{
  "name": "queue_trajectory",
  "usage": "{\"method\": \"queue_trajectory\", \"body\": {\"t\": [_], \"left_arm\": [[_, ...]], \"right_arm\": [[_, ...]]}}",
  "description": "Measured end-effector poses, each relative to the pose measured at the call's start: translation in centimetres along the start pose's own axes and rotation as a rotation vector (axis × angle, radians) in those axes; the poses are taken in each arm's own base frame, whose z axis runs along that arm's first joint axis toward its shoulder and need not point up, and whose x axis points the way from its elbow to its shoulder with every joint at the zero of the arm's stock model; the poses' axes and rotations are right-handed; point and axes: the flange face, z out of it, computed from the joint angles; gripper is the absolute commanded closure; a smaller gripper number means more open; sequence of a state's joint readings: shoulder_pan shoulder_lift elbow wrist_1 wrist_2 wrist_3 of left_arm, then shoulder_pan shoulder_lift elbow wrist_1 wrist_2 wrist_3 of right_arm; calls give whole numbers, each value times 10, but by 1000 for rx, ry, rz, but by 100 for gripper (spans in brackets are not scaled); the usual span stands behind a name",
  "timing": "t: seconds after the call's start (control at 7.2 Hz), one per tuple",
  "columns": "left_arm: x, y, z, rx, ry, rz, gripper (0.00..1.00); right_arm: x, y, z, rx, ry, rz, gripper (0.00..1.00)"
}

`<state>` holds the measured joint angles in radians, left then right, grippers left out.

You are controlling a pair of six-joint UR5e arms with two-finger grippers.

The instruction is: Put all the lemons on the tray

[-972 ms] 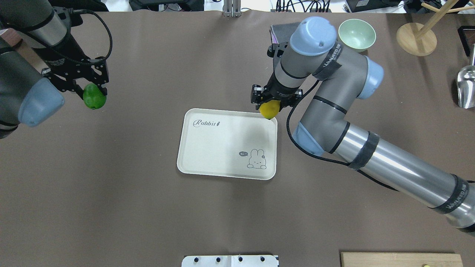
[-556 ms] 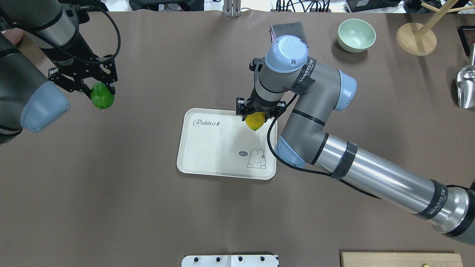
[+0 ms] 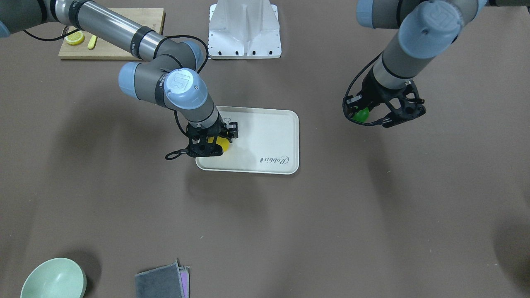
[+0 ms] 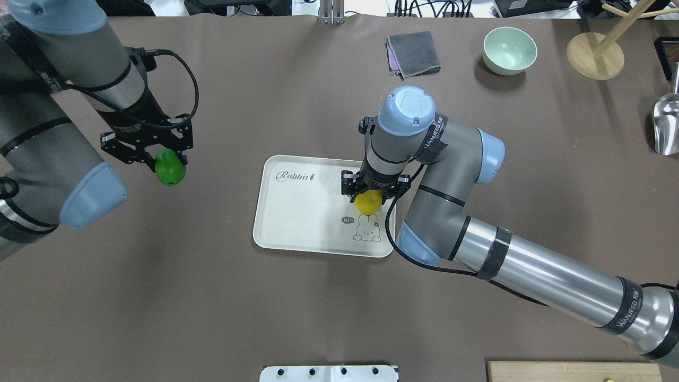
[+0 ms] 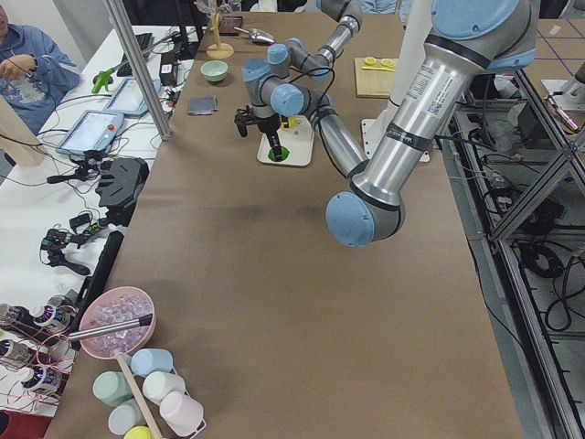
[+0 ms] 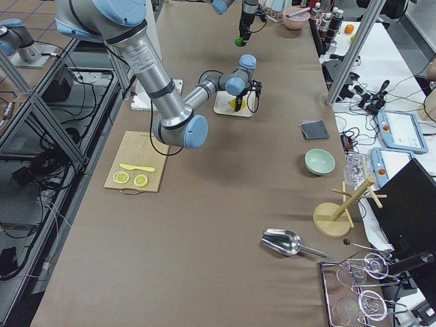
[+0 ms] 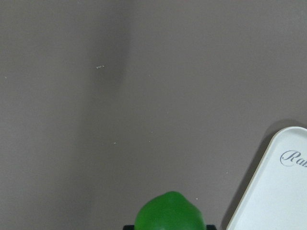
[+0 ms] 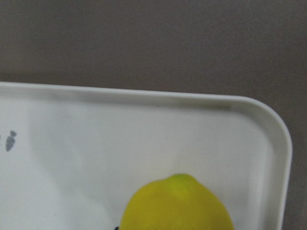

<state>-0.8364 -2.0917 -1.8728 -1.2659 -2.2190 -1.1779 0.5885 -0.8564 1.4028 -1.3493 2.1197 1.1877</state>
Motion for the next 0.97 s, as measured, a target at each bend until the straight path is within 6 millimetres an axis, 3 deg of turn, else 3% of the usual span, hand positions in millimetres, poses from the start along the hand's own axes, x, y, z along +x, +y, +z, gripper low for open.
{"method": "queue_trajectory", "body": {"t": [0.28,0.56,0.69,0.83,0.97], "left_arm": [[49,13,28,13,7,-31,100],[96,20,45,37,18,-86,100],[119,24,54,50,25,-120,100],[136,27,65,66,40,-145,96],[150,29,78,73,47,-161,79]], "right_arm": [[-5,1,-9,-20,-18,29,0],[3,-11,-32,-22,-47,79,0],[31,-33,-55,1,-56,114,0],[87,-60,-90,38,-65,155,0],[163,-81,-134,93,-69,188,0]]}}
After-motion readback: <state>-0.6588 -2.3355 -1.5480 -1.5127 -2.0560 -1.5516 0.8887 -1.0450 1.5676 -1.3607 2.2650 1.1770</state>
